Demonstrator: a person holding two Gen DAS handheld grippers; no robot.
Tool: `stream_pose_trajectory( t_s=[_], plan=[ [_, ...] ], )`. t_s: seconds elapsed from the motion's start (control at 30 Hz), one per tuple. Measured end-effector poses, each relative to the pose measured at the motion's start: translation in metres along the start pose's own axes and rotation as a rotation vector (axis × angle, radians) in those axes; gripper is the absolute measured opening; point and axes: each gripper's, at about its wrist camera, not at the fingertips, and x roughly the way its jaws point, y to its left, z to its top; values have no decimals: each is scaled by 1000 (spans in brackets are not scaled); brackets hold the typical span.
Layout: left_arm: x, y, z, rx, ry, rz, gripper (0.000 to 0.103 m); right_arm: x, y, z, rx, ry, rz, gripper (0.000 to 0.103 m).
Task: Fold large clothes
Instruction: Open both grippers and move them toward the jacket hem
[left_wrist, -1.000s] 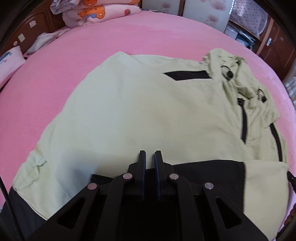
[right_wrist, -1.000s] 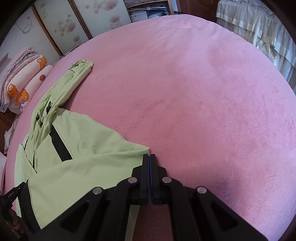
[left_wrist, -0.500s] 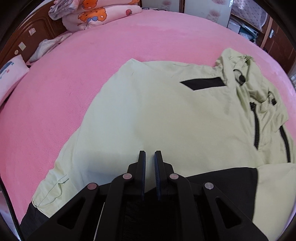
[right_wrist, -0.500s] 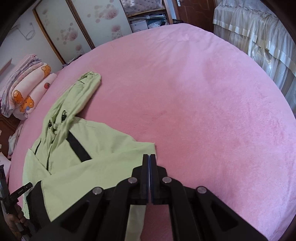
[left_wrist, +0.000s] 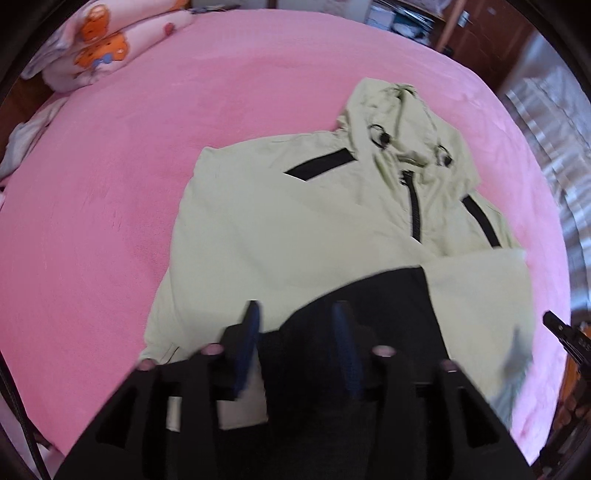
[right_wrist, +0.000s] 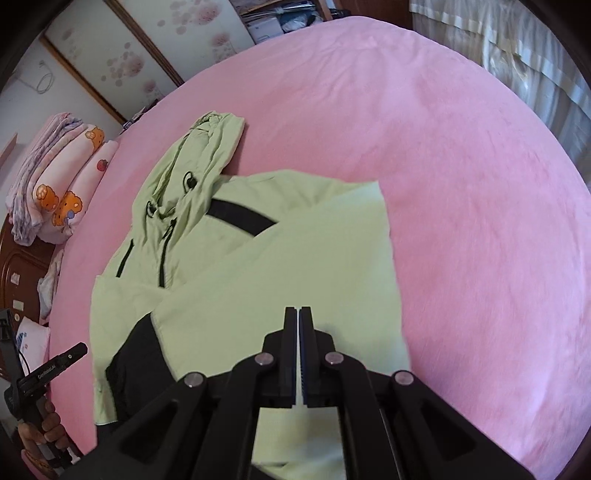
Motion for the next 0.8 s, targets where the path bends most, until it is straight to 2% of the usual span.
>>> stream_pose_trajectory(
  t_s=[0.1,0.17,0.2,0.27,0.37,0.47,0.6,0.67,0.8],
  plan=[
    [-31,2,8,99,17,-37,61,-19,17,-10,39,22,-22,11],
    [-50,3,17,165,22,-54,63,-35,31,-15,76,40,-1,26],
    [-59,2,24,202,40,-66,68,-41,36,-16,85,44,1,29],
    [-76,4,38,264,57,-88,72,-57,52,-14,102,60,13,38],
    [-104,4,64,337,25,-81,72,-76,74,-1,123,81,26,52],
    [-126,5,103,347,19,-107,75,-92,94,24,119,98,19,58],
    [-142,-1,159,384,-6,-133,78,-108,120,68,88,89,49,58],
    [-143,-4,186,368,11,-153,81,-112,135,97,57,74,20,58],
    [-133,-15,249,336,66,-126,84,-106,161,151,-37,74,1,59]
  ],
)
